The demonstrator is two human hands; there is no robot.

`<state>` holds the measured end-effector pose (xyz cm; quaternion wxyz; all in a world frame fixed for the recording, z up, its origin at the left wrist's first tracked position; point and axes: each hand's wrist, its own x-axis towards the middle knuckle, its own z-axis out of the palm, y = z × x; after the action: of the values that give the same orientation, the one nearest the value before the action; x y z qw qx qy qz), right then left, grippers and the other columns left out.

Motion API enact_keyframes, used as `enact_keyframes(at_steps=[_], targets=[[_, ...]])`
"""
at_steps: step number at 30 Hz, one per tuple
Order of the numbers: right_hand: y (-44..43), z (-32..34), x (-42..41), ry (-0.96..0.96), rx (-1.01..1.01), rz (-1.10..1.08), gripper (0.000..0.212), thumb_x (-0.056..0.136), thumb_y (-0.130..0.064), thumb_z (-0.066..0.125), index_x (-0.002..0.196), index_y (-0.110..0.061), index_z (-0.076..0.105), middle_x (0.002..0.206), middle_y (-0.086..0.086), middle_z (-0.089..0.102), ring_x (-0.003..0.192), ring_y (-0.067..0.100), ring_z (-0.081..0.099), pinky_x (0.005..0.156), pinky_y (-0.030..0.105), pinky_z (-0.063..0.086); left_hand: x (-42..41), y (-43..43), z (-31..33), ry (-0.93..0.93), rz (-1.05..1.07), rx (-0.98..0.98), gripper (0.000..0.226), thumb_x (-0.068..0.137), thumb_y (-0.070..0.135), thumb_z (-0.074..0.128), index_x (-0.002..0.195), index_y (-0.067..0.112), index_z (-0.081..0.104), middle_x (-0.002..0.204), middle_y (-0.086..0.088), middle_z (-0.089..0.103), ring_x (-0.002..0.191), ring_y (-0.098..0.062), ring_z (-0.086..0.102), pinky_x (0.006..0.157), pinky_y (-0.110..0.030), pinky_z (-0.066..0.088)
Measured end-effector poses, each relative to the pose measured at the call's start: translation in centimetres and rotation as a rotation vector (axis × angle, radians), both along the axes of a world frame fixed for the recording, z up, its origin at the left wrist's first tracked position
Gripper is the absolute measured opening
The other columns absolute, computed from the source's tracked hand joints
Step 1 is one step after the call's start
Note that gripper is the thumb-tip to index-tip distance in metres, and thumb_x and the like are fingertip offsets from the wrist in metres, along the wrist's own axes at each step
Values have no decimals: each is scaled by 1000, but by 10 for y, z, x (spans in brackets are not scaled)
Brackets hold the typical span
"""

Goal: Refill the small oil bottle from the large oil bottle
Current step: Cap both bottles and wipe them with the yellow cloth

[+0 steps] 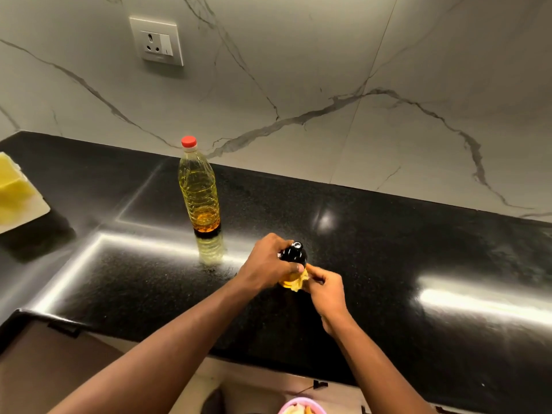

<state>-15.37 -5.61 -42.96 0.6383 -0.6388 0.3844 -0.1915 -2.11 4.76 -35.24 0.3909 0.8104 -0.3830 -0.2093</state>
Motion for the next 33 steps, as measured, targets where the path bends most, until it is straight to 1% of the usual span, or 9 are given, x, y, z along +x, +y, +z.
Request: enact_keyframes(at_steps=[3,9,11,14,16,20,24,28,33], targets=[[-7,12,13,-82,-59,-142,33,97,5,67,117,-18,81,111,-2,79,105,8,76,91,26,62,0,0,3,12,3,3,32,77,24,91,103,10,80,101,-11,72,98,-26,71,88,-47,58],[-30,36,39,8,-23,2,50,88,18,54,93,-21,85,99,3,83,98,19,79,86,34,63,-1,2,7,33,-14,22,28,78,25,91,100,12,80,102,-12,73,100,-28,70,89,-47,58],[-33,29,39,96,-19,62,48,89,15,57,86,-23,86,90,5,83,89,22,79,81,40,64,-1,2,7,27,-24,25,26,77,25,91,98,14,81,101,-11,74,100,-26,70,90,-47,58],[-30,13,30,191,-71,68,44,87,15,57,74,-18,84,64,4,73,62,17,64,59,35,51,9,1,9,103,-90,62,24,76,20,90,98,17,82,103,-5,75,104,-21,70,94,-44,56],[-23,3,21,211,-110,18,44,86,13,57,76,-20,85,59,0,71,56,13,61,57,35,48,22,-2,12,162,-197,129,31,78,16,89,107,22,81,111,7,75,110,-13,67,100,-38,50],[-6,-6,-3,151,-86,-101,38,89,6,67,90,-27,88,81,-2,82,74,15,74,68,38,56,42,-7,26,327,-366,280,79,84,-6,76,154,21,51,155,8,52,140,-6,42,111,-32,36],[2,4,-22,45,-50,-233,40,94,7,64,95,-27,85,91,-6,83,93,16,79,84,37,63,42,-9,29,376,-327,217,90,82,-8,68,159,29,42,166,6,38,155,-18,31,122,-44,31],[-6,23,-11,-34,-136,-320,31,97,0,66,112,-19,84,106,-4,82,104,9,76,99,36,60,21,0,19,256,-167,146,81,81,17,86,153,26,50,156,1,45,142,-20,45,113,-34,40],[2,35,9,73,-274,-94,36,98,-3,65,127,-20,78,122,-4,75,113,8,70,105,37,58,-5,13,8,4,-71,-3,44,81,23,88,123,18,76,100,12,64,106,-11,60,90,-26,47]])
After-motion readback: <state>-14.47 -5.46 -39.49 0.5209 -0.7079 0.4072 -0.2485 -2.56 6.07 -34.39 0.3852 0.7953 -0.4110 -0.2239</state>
